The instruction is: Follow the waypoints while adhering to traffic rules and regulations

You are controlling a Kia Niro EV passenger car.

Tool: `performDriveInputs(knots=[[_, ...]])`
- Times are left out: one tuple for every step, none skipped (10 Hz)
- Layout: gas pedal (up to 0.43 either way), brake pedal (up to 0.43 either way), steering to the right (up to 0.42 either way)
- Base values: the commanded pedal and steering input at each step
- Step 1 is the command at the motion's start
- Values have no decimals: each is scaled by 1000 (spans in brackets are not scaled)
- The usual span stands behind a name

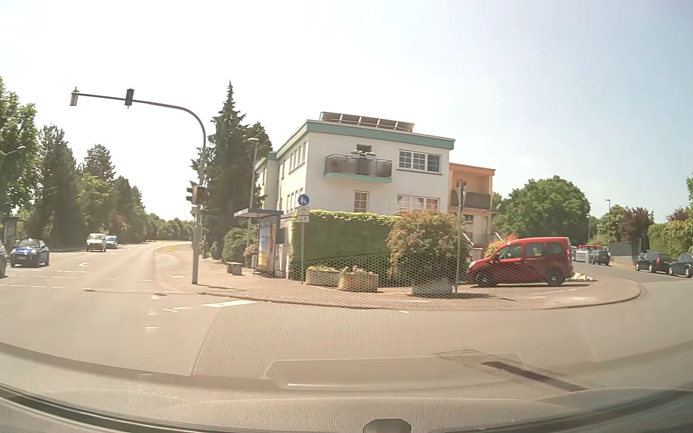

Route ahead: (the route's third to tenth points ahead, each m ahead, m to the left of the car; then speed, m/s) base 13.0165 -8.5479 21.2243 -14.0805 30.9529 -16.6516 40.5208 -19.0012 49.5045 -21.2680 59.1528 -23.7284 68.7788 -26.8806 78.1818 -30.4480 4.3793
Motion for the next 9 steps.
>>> performDriveInputs(knots=[[0,0,392],[0,0,405],[0,0,417],[0,0,426],[0,0,434],[0,0,448],[0,0,463],[138,0,477],[169,0,487]])
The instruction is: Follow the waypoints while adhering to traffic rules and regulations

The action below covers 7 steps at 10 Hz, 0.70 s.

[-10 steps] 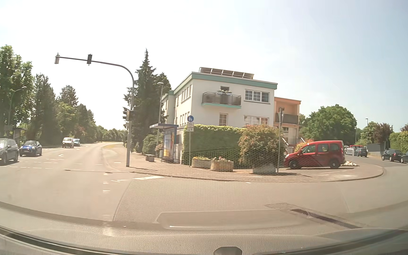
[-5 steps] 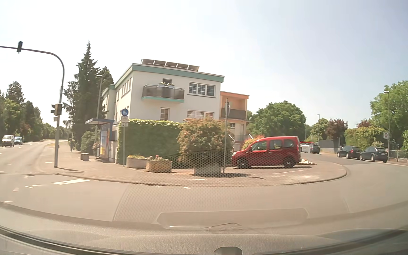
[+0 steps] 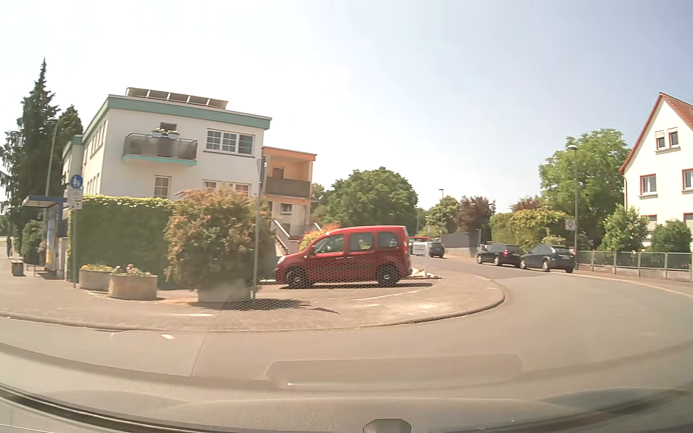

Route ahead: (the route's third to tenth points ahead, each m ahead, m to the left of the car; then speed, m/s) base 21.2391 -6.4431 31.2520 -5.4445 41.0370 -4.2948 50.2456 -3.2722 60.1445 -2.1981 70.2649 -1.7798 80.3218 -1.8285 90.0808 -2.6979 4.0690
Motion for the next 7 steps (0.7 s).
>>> performDriveInputs(knots=[[169,0,498],[169,0,504],[169,0,505],[169,0,504],[169,0,503],[157,0,498],[157,0,486]])
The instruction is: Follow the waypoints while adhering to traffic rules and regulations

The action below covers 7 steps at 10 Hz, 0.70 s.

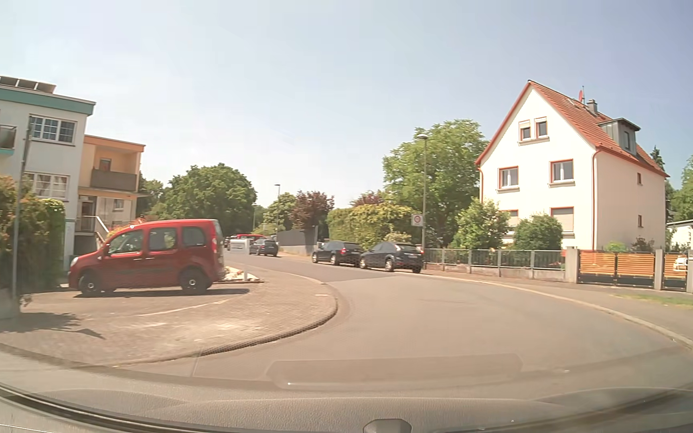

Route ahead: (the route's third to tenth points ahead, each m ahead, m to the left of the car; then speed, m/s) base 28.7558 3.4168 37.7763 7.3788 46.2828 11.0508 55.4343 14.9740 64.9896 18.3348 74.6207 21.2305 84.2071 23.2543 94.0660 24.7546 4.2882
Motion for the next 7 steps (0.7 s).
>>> performDriveInputs(knots=[[157,0,466],[157,0,420],[130,0,369],[8,0,304],[0,0,258],[0,0,209],[0,0,163]])
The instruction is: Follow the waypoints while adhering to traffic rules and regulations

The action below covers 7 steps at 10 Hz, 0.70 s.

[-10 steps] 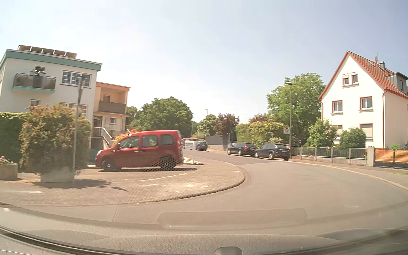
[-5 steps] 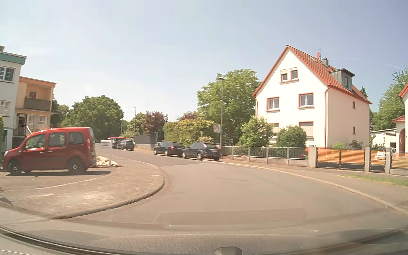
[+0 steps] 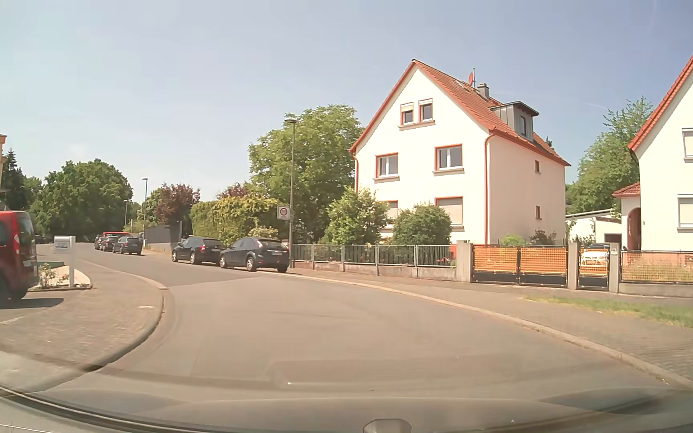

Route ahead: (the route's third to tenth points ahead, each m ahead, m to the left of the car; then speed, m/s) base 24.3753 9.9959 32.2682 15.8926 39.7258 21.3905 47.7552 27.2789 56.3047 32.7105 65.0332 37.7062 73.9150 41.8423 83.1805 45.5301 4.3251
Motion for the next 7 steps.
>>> performDriveInputs(knots=[[0,0,108],[0,0,66],[0,0,9],[0,0,-44],[39,0,-79],[98,0,-118],[157,0,-136]])
